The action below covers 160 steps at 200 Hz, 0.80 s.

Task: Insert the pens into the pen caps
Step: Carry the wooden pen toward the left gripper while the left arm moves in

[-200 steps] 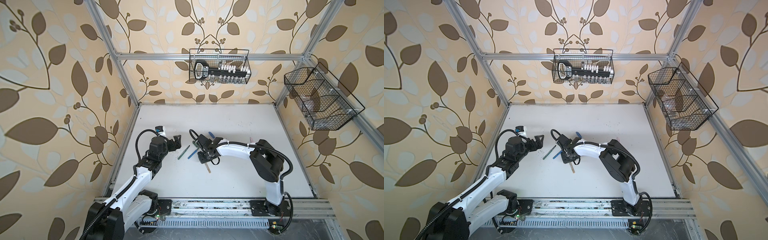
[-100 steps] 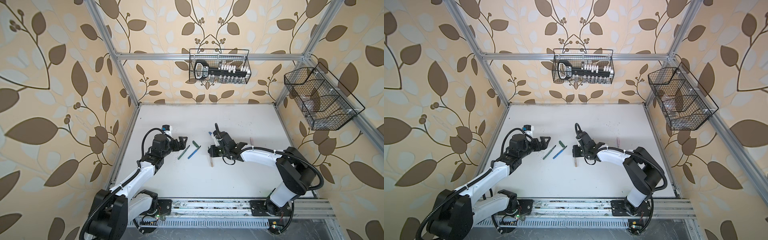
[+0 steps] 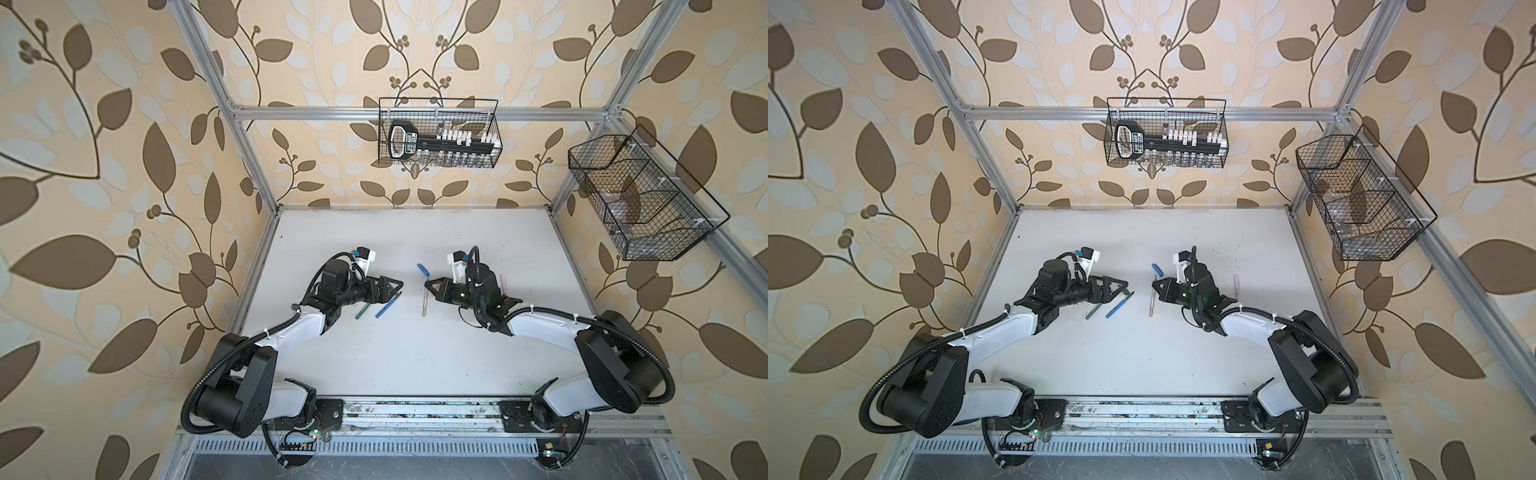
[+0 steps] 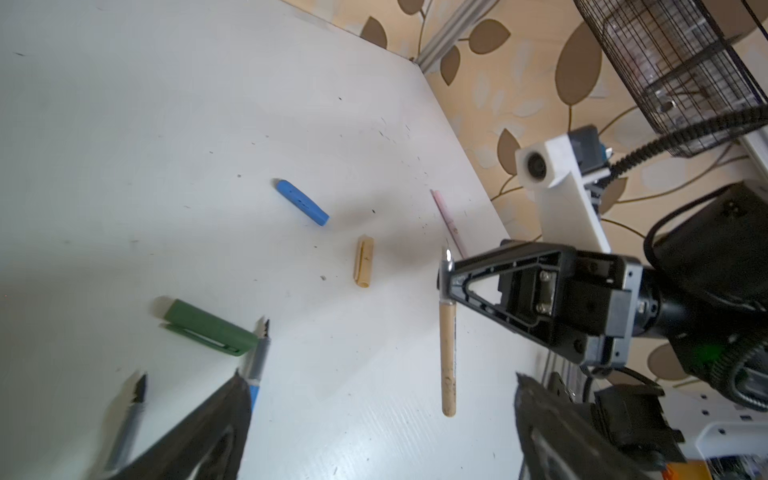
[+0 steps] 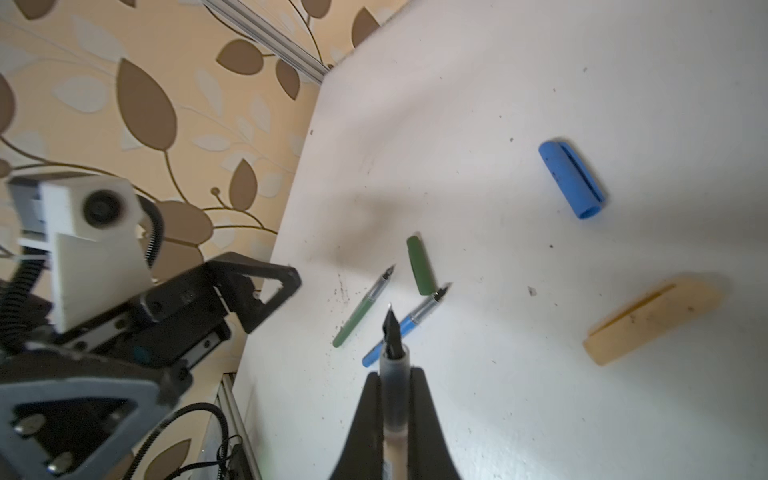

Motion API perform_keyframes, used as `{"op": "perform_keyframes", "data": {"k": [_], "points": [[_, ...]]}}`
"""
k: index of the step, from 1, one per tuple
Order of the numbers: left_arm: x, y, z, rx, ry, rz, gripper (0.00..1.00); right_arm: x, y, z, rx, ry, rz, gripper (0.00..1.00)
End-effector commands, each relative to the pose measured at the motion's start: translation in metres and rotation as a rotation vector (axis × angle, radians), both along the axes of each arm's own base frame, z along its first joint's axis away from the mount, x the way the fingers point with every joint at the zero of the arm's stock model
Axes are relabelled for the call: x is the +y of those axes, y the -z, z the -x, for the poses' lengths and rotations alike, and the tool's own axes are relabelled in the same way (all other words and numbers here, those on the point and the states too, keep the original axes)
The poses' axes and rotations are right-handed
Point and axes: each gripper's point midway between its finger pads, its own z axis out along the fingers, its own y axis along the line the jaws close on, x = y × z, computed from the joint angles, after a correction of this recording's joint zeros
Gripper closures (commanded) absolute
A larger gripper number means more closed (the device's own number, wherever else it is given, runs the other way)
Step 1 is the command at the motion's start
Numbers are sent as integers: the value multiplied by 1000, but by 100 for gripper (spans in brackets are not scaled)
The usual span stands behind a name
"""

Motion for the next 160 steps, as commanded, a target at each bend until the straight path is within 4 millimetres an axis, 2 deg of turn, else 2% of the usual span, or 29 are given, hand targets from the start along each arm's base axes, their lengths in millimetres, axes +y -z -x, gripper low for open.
{"op": "perform_keyframes", "data": {"k": [1, 24, 27, 64, 132, 151, 160], "points": [[-33, -28, 10, -64, 163, 60, 3, 1, -22, 1, -43, -9, -106, 99], [-54, -27, 20, -48, 247, 68, 10, 1, -31, -2, -65, -4, -120, 99], [-56, -18, 18, -20, 252, 61, 11, 1, -32, -3, -69, -5, -120, 99], [-68, -13, 22, 15, 302, 79, 26, 0, -37, -8, -84, 7, -126, 99], [-73, -13, 23, 31, 316, 83, 32, 7, -45, -11, -108, 7, -161, 100], [-73, -15, 23, 29, 318, 87, 36, 10, -46, -12, -113, 3, -177, 100], [-73, -15, 23, 29, 318, 89, 41, 13, -46, -12, -114, 0, -182, 100]]}}
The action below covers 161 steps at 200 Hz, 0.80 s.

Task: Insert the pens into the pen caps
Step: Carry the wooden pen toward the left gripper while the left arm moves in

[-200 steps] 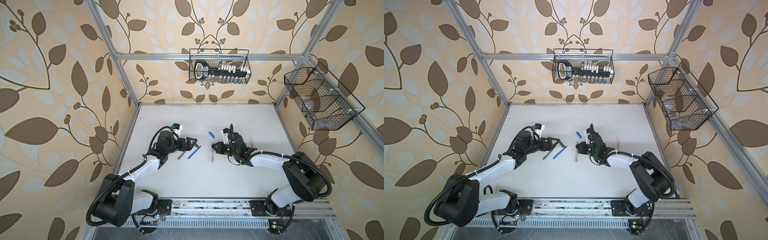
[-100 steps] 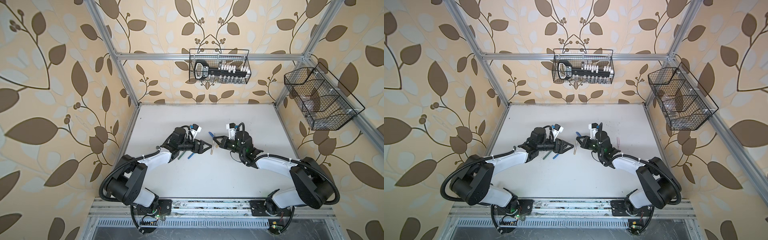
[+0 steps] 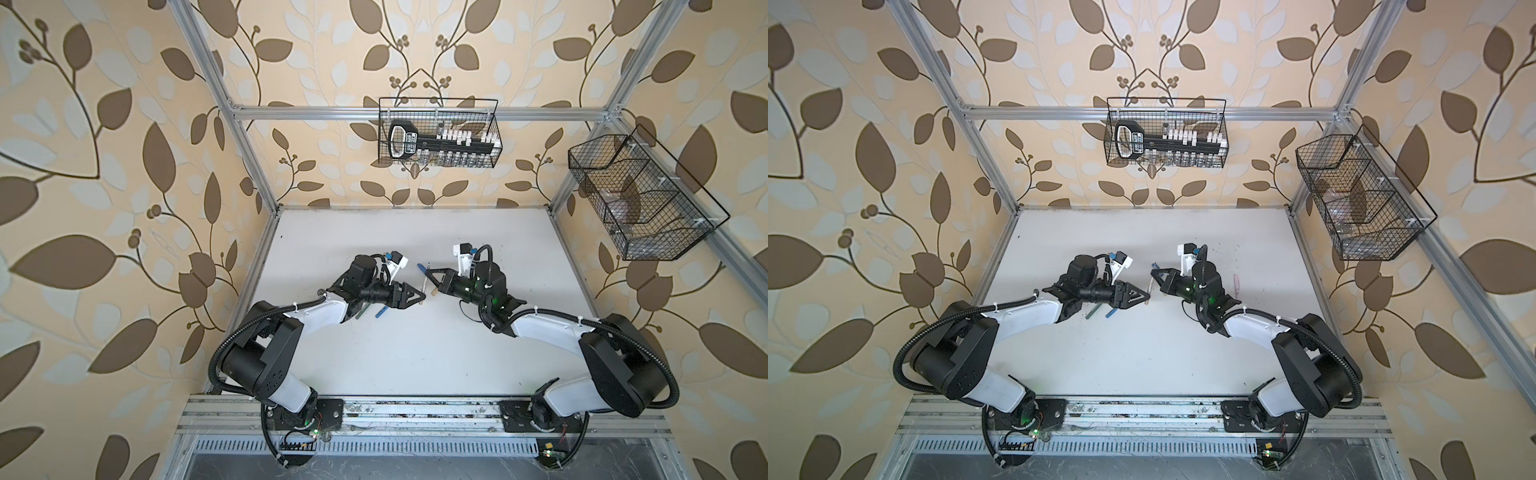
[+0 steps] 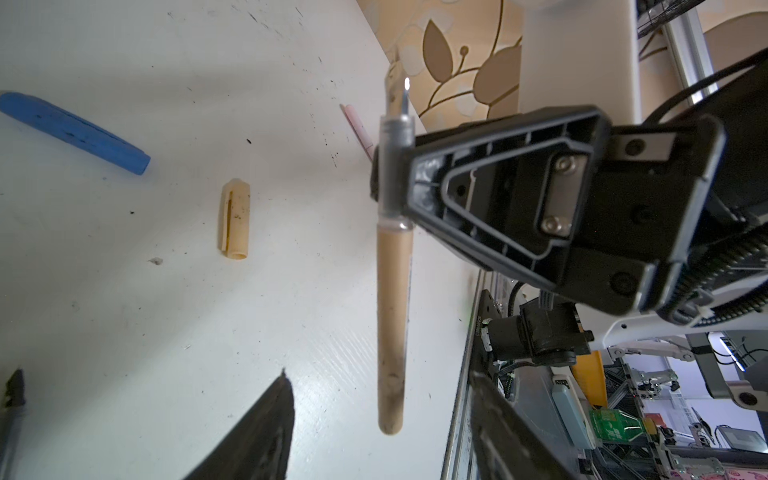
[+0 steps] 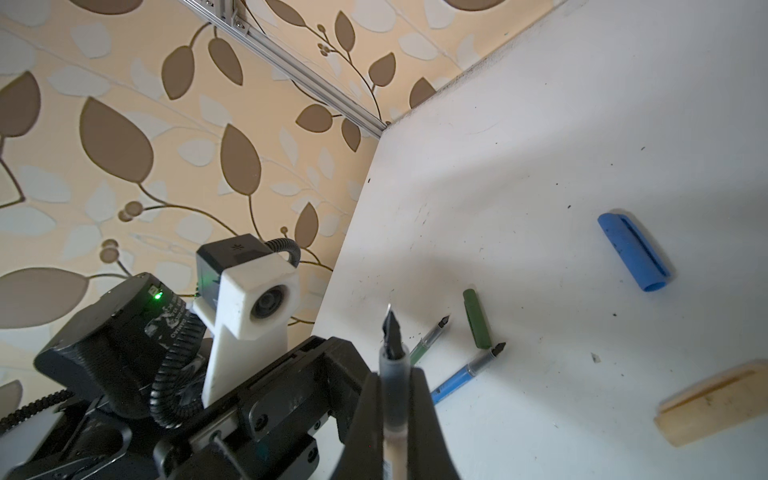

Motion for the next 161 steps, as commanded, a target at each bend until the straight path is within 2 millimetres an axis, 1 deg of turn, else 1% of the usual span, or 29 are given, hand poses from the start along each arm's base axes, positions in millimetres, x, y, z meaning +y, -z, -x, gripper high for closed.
{"op": "perform_keyframes", "data": {"k": [1, 6, 13, 22, 35, 57, 71, 82, 97, 119, 140, 161], "points": [[-11, -25, -1, -59, 44, 53, 42, 10, -11, -4, -26, -11, -51, 100], [-10, -26, -1, -60, 42, 55, 46, 10, -12, -5, -29, -10, -53, 100], [-10, -27, -1, -63, 41, 58, 47, 12, -11, -5, -28, -13, -52, 100], [-10, -28, 0, -65, 41, 60, 46, 14, -11, -5, -30, -17, -48, 100], [-9, -28, -1, -62, 33, 59, 41, 17, -11, -6, -36, -18, -49, 100], [-10, -28, -1, -58, 34, 60, 41, 23, -12, -5, -45, -29, -49, 100], [-11, -27, -1, -54, 34, 61, 41, 24, -14, -5, -53, -29, -53, 100], [-11, -27, -1, -52, 35, 62, 41, 23, -12, -5, -51, -25, -49, 100], [-11, -27, -1, -52, 38, 64, 47, 22, -13, -6, -56, -19, -52, 100], [-11, -27, 0, -55, 43, 65, 51, 22, -11, -7, -54, -13, -50, 100], [-12, -29, 1, -55, 51, 70, 63, 23, -12, -7, -57, -12, -56, 100], [-11, -31, 2, -57, 51, 73, 63, 24, -12, -9, -61, -5, -56, 100]]}}
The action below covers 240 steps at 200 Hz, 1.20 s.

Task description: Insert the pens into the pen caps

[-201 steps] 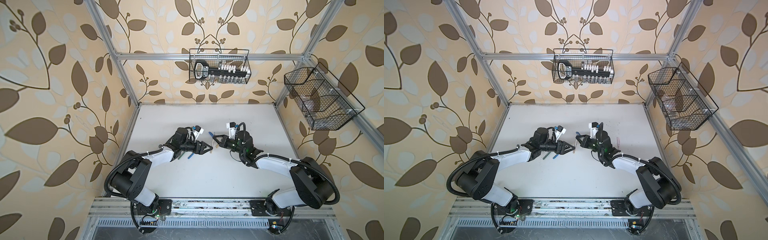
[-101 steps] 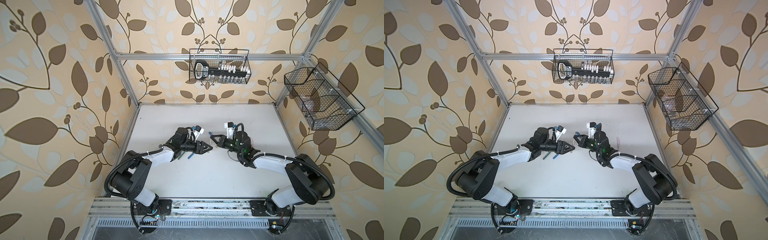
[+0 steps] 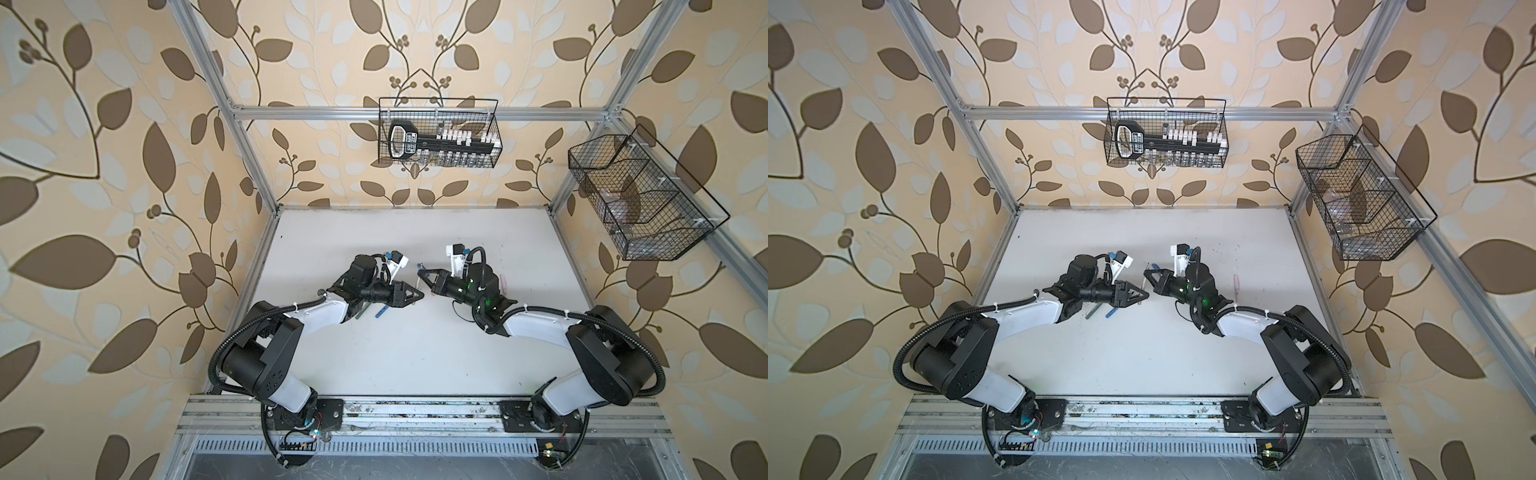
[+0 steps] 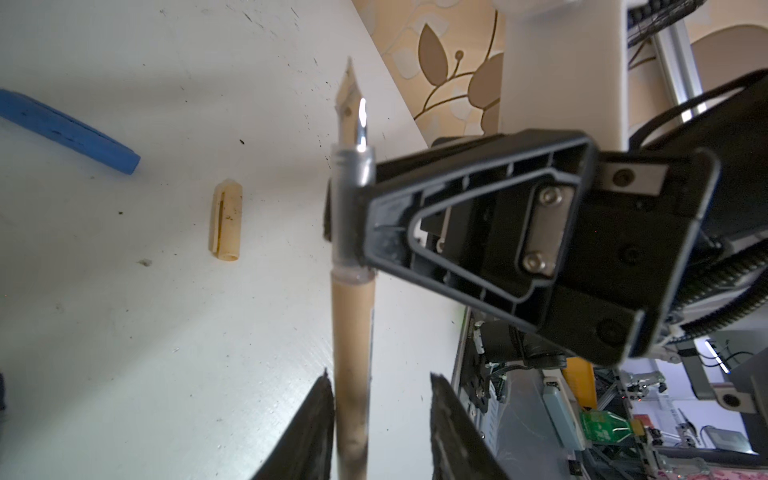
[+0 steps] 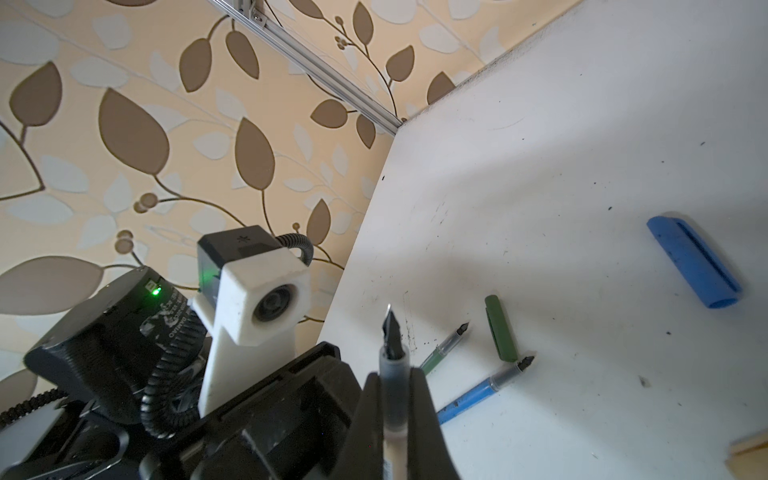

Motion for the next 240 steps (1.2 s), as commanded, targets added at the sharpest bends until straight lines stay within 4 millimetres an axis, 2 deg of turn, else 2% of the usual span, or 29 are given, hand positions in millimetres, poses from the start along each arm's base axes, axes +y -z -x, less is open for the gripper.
{"op": "perform_keyframes", "data": {"k": [1, 51, 79, 170, 240], "points": [[-8, -27, 0, -73, 44, 55, 63, 5, -15, -8, -37, 19, -37, 100], [-8, -25, -1, -66, 42, 51, 56, 6, -16, -11, -43, 21, -58, 100], [-9, -24, -1, -64, 43, 48, 55, 8, -16, -13, -45, 21, -69, 100], [-5, -22, -3, -84, 25, 17, 84, 7, -16, -7, -50, 19, -80, 100], [2, -18, -4, -118, 5, -52, 88, -6, -13, 11, -34, 19, 5, 99]]}}
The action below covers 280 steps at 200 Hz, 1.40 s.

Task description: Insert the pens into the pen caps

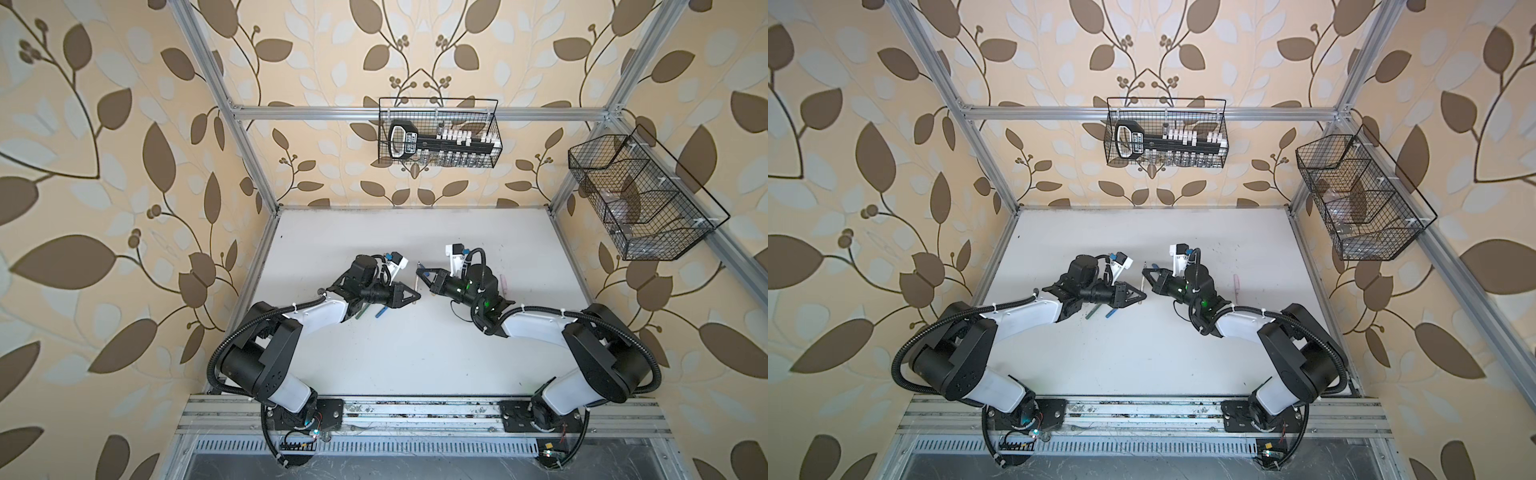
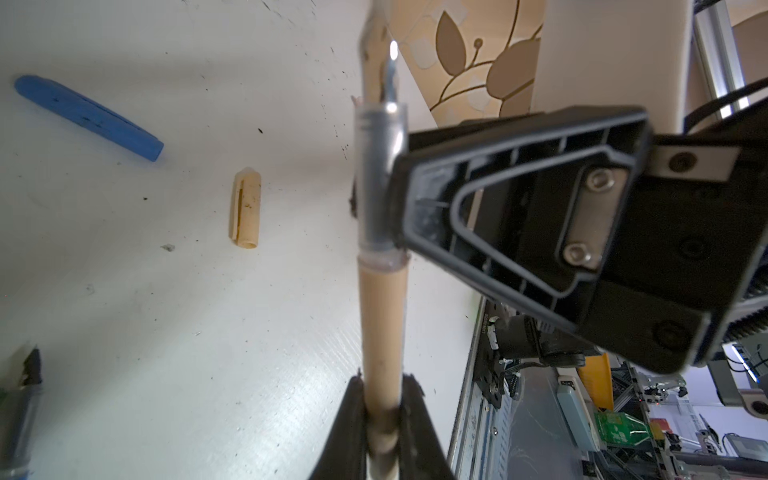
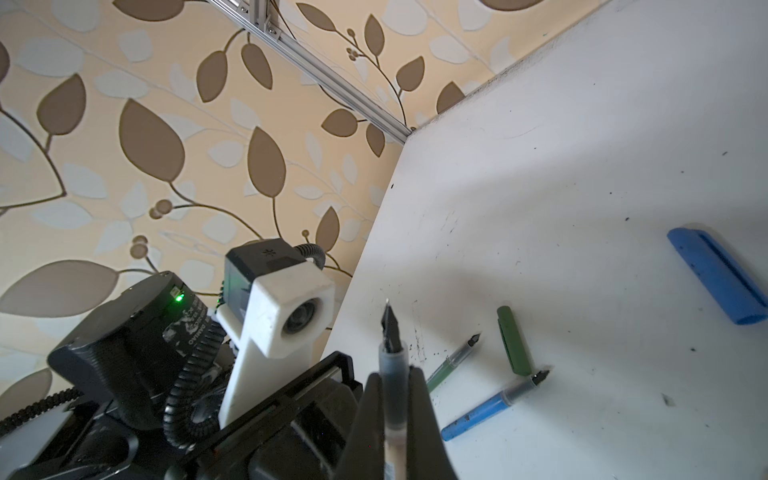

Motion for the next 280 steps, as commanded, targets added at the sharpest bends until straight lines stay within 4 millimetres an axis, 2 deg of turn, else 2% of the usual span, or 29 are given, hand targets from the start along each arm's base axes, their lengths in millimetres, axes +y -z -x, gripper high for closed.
{"op": "perform_keyframes", "data": {"k": [1, 41, 53, 69, 81, 107, 137, 148, 163, 168, 186, 213, 247, 280], "points": [[-3, -25, -3, -100, 19, 6, 88, -7, -5, 9, -11, 12, 31, 98], [-3, -24, -1, -100, 34, -2, 90, -16, -4, 21, -2, 13, 77, 95], [-3, -24, -1, -103, 36, -4, 90, -19, -5, 24, -4, 15, 89, 89], [-4, -23, 0, -104, 41, -8, 90, -22, -5, 27, -4, 14, 111, 72], [-5, -22, 0, -101, 46, -9, 90, -22, -6, 29, -8, 10, 127, 62], [-6, -22, 0, -102, 46, -13, 90, -27, -10, 29, -10, 18, 148, 56], [-1, -20, -4, -121, 11, -47, 89, -47, -1, 32, 52, 80, 291, 50], [0, -22, -3, -133, 4, -53, 88, -47, -1, 35, 44, 62, 333, 47], [0, -20, -1, -139, 2, -58, 88, -40, -7, 38, 21, 21, 336, 45], [2, -32, 0, -167, -3, -45, 87, -37, -9, 39, 17, 5, 327, 45], [3, -32, 0, -172, -7, -49, 88, -26, -22, 42, -14, -47, 283, 44], [3, -34, -1, -174, -15, -45, 88, -22, -35, 44, -35, -66, 247, 43], [13, -33, -7, -208, -89, -87, 88, -45, -27, 43, 28, 33, 350, 43], [37, -37, -16, -291, -225, -155, 88, -69, -15, 47, 75, 111, 476, 43]]}}
